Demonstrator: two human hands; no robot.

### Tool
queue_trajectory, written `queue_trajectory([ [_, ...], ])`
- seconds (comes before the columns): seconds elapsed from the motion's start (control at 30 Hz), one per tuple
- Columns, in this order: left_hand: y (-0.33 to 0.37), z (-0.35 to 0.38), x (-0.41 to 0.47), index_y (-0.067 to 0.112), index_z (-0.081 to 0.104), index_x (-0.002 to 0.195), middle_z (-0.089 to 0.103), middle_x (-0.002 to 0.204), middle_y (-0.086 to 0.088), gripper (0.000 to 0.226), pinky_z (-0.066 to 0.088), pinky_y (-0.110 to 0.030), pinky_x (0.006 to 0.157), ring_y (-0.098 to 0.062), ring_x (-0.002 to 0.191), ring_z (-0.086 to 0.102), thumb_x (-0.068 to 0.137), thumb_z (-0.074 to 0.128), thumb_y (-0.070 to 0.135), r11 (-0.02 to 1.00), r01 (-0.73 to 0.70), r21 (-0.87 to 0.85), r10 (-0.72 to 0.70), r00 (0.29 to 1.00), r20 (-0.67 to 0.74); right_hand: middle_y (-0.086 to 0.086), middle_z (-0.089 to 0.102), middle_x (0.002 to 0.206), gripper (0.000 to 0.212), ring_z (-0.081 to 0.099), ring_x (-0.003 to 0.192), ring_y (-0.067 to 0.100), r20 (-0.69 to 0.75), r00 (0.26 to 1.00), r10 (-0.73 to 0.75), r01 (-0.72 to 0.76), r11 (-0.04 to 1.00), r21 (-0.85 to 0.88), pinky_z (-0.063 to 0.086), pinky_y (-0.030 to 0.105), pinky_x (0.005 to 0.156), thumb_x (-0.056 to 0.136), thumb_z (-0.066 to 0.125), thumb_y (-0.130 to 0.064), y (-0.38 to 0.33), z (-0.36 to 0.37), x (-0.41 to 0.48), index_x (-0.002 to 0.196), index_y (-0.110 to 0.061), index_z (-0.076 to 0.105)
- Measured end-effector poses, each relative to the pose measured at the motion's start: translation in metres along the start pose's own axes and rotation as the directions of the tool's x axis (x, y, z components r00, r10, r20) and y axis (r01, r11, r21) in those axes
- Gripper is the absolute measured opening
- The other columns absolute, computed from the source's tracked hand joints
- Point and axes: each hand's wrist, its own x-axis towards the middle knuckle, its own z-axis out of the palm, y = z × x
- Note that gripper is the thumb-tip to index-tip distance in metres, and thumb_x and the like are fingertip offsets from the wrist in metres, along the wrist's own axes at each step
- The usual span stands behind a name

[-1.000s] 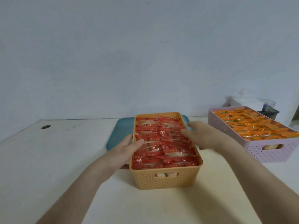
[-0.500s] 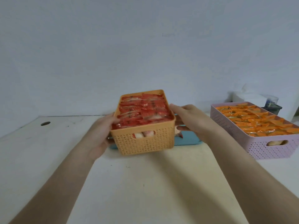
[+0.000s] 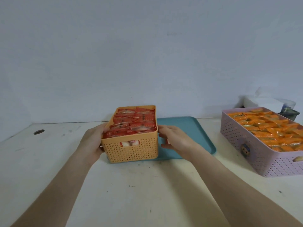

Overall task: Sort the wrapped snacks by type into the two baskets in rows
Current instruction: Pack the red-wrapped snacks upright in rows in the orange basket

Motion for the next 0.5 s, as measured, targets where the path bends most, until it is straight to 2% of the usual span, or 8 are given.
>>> queue_trajectory([
  [0.07,-0.002,0.0,0.001,0.031,0.079,0.083,0.077,0.09,-0.006,0.036,0.046,-0.042,0.079,-0.023,0.084,0.066,0.095,0.049,0.016,0.998,-0.019,0.053,0.017,0.998,0.055,-0.017,0.066,0.093,0.044,0.051,0.079,-0.003,-0.051,0.997,-0.055,0.045,0.983,-0.179,0.045,0.022,0.078,0.09,0.039,-0.002,0.008,-0.006,0.009,0.114,-0.023,0.069],
  [0.13,-0.002,0.002,0.0,0.032,0.079,0.087,0.077,0.093,-0.008,0.036,0.046,-0.044,0.081,-0.024,0.085,0.067,0.096,0.047,0.016,0.996,-0.035,0.08,0.028,0.996,0.089,-0.008,0.068,0.109,0.049,0.055,0.093,0.007,-0.122,0.989,-0.088,0.029,0.907,-0.421,0.048,0.031,0.085,0.083,0.041,-0.004,0.014,-0.015,0.021,0.115,-0.032,0.065],
  [0.2,0.0,0.004,0.0,0.03,0.077,0.095,0.076,0.092,-0.009,0.038,0.046,-0.042,0.077,-0.023,0.084,0.067,0.096,0.043,0.013,0.992,-0.045,0.118,0.032,0.993,0.111,-0.001,0.056,0.129,0.046,0.042,0.125,0.021,-0.216,0.975,-0.055,-0.136,0.624,-0.77,0.038,0.046,0.104,0.086,0.049,-0.029,0.017,-0.028,0.03,0.132,-0.037,0.049],
  [0.23,0.0,0.005,-0.001,0.029,0.075,0.101,0.076,0.092,-0.009,0.039,0.047,-0.04,0.075,-0.023,0.083,0.067,0.097,0.04,0.011,0.986,-0.049,0.159,0.029,0.992,0.126,0.003,0.046,0.142,0.058,0.03,0.137,0.026,-0.241,0.97,-0.009,-0.211,0.454,-0.866,0.03,0.051,0.108,0.086,0.05,-0.044,0.019,-0.034,0.032,0.142,-0.034,0.036],
  [0.3,0.001,0.005,-0.003,0.026,0.07,0.108,0.075,0.094,-0.008,0.039,0.049,-0.038,0.072,-0.02,0.08,0.066,0.097,0.037,0.008,0.961,-0.061,0.268,0.018,0.987,0.159,0.005,0.037,0.151,0.086,0.025,0.142,0.033,-0.267,0.952,0.151,-0.304,0.346,-0.888,0.028,0.054,0.109,0.078,0.049,-0.068,0.023,-0.043,0.035,0.149,-0.027,0.022],
  [0.37,0.006,0.005,-0.008,0.025,0.064,0.111,0.072,0.099,-0.003,0.035,0.049,-0.036,0.071,-0.016,0.081,0.067,0.095,0.039,0.006,0.929,-0.071,0.364,-0.006,0.978,0.206,0.01,0.048,0.14,0.096,0.046,0.127,0.031,-0.259,0.945,0.201,-0.317,0.368,-0.874,0.043,0.043,0.101,0.068,0.058,-0.073,0.025,-0.053,0.039,0.142,-0.017,0.033],
  [0.43,0.015,0.004,-0.016,0.03,0.054,0.12,0.065,0.112,0.004,0.039,0.05,-0.032,0.069,-0.015,0.088,0.068,0.093,0.044,0.003,0.894,-0.091,0.439,-0.041,0.959,0.281,0.012,0.053,0.126,0.086,0.054,0.111,0.028,-0.284,0.941,0.182,-0.335,0.409,-0.849,0.05,0.036,0.086,0.068,0.069,-0.06,0.022,-0.06,0.041,0.132,-0.01,0.042],
  [0.5,0.025,0.004,-0.025,0.04,0.043,0.126,0.058,0.116,0.007,0.047,0.052,-0.026,0.067,-0.011,0.089,0.069,0.094,0.049,0.007,0.826,-0.148,0.544,-0.086,0.921,0.381,0.012,0.051,0.12,0.057,0.045,0.11,0.034,-0.283,0.959,0.028,-0.279,0.295,-0.914,0.044,0.04,0.082,0.08,0.066,-0.042,0.013,-0.066,0.039,0.123,-0.012,0.045],
])
